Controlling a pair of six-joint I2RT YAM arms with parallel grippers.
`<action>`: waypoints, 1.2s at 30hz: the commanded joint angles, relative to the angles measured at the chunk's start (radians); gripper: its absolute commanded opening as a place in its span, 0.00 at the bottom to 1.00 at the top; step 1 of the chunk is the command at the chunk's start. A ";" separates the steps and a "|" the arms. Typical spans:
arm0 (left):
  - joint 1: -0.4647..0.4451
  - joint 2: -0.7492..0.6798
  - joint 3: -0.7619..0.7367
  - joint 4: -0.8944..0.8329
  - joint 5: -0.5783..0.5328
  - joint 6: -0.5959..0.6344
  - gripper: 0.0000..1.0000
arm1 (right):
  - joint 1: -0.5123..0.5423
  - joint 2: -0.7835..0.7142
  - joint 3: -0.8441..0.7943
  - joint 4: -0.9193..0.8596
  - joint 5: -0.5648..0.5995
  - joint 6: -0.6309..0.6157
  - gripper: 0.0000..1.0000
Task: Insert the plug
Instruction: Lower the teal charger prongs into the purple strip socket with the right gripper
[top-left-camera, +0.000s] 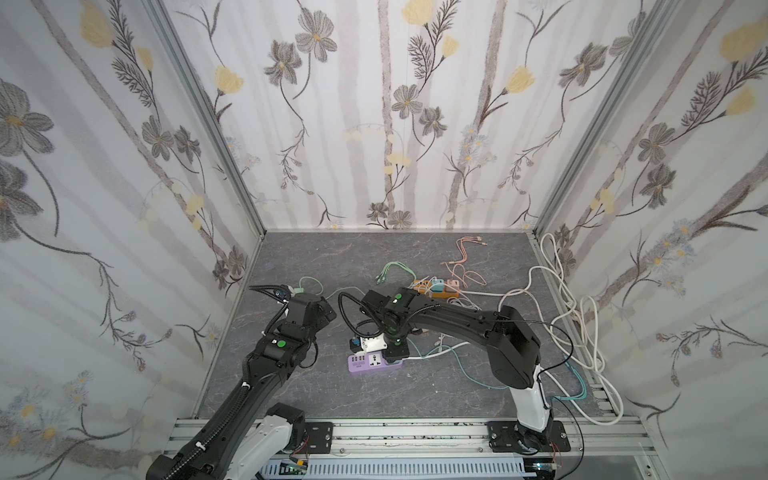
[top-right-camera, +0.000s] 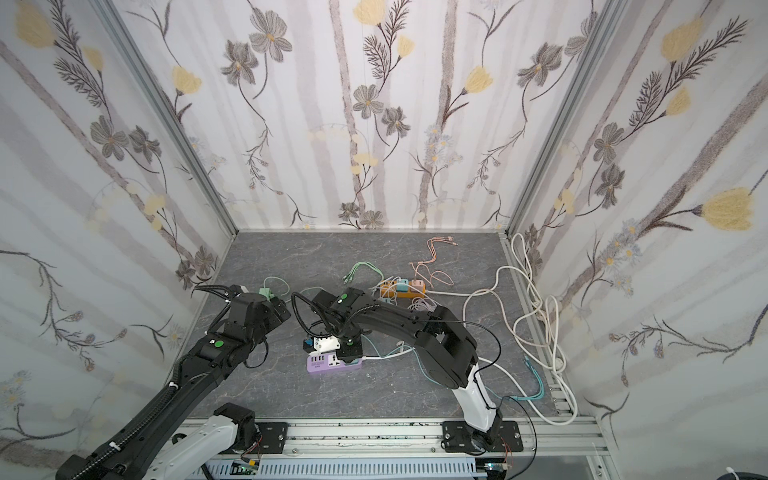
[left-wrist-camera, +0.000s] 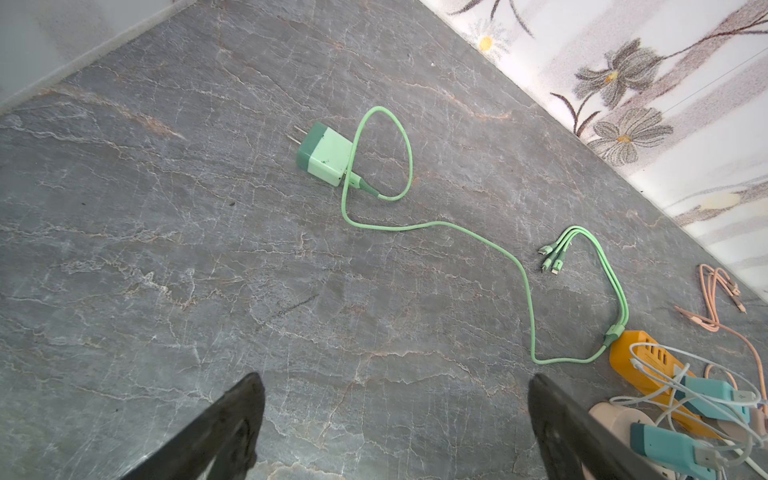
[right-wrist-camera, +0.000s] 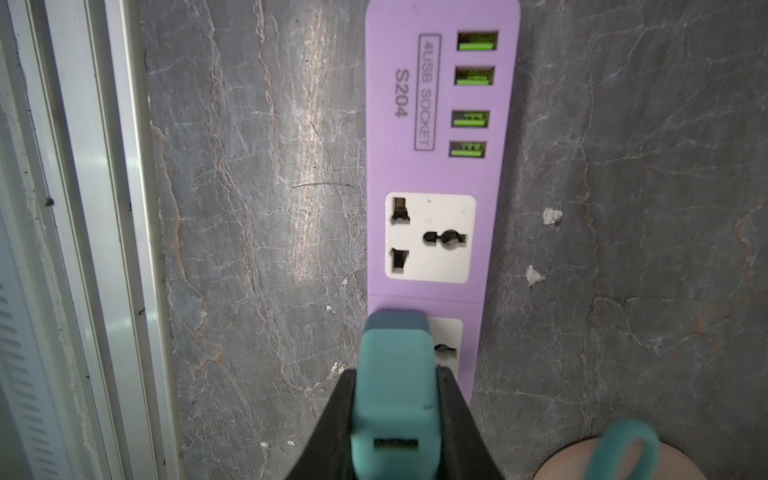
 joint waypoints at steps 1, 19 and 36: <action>0.002 0.003 -0.002 0.003 -0.007 -0.003 1.00 | 0.020 0.030 -0.027 -0.006 0.092 0.035 0.00; 0.005 0.106 0.051 -0.019 0.036 0.017 1.00 | 0.044 -0.033 -0.004 -0.124 0.150 0.175 0.47; 0.090 0.397 0.264 -0.085 0.038 0.118 1.00 | -0.017 -0.333 -0.208 -0.013 -0.110 0.086 0.99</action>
